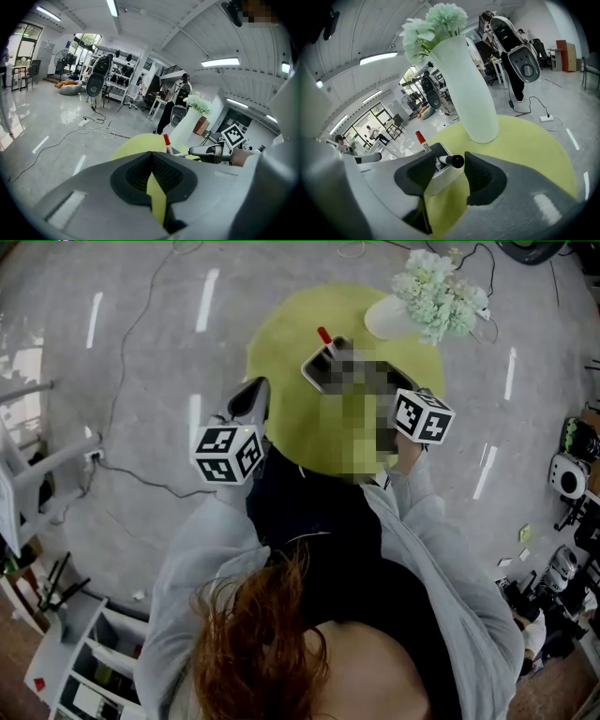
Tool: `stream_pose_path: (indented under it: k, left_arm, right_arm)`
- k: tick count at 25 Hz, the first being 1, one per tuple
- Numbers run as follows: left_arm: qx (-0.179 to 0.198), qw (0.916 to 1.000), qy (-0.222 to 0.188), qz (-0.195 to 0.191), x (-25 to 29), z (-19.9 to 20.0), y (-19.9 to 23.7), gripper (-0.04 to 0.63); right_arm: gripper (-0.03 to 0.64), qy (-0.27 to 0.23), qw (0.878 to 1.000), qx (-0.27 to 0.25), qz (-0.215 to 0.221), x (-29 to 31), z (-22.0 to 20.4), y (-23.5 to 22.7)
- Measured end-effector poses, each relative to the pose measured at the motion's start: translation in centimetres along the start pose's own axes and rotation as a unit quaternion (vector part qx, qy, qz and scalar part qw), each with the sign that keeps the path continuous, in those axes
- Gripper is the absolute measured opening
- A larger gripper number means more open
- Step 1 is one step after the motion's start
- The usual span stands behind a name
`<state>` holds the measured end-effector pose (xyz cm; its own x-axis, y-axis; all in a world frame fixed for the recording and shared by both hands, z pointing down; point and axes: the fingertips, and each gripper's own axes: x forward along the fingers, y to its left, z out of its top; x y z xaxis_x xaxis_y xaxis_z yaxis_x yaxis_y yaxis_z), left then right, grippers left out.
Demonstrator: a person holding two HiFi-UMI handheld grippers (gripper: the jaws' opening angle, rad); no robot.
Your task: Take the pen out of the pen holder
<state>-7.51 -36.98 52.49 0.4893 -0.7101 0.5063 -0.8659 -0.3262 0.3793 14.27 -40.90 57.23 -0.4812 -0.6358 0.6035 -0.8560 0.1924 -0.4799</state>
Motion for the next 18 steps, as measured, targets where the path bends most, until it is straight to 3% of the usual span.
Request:
stream_pose_path:
  k: [3, 5, 11, 18]
  left_arm:
    - [0.001, 1.0, 0.004, -0.001, 0.4, 0.0, 0.2, 0.014]
    - [-0.001, 1.0, 0.004, -0.002, 0.5, 0.1, 0.1, 0.014]
    - [-0.006, 1.0, 0.006, -0.002, 0.6, 0.1, 0.3, 0.014]
    - [0.0, 1.0, -0.007, -0.005, 0.6, 0.5, -0.3, 0.014]
  right_arm:
    - [0.177, 0.016, 1.0, 0.014, 0.001, 0.5, -0.4, -0.4]
    - [0.117, 0.016, 1.0, 0.019, 0.002, 0.5, -0.4, -0.5]
    - [0.088, 0.003, 0.999, 0.032, 0.03, 0.4, 0.3, 0.5]
    - [0.078, -0.008, 0.999, 0.02, 0.032, -0.2, 0.4, 1.0]
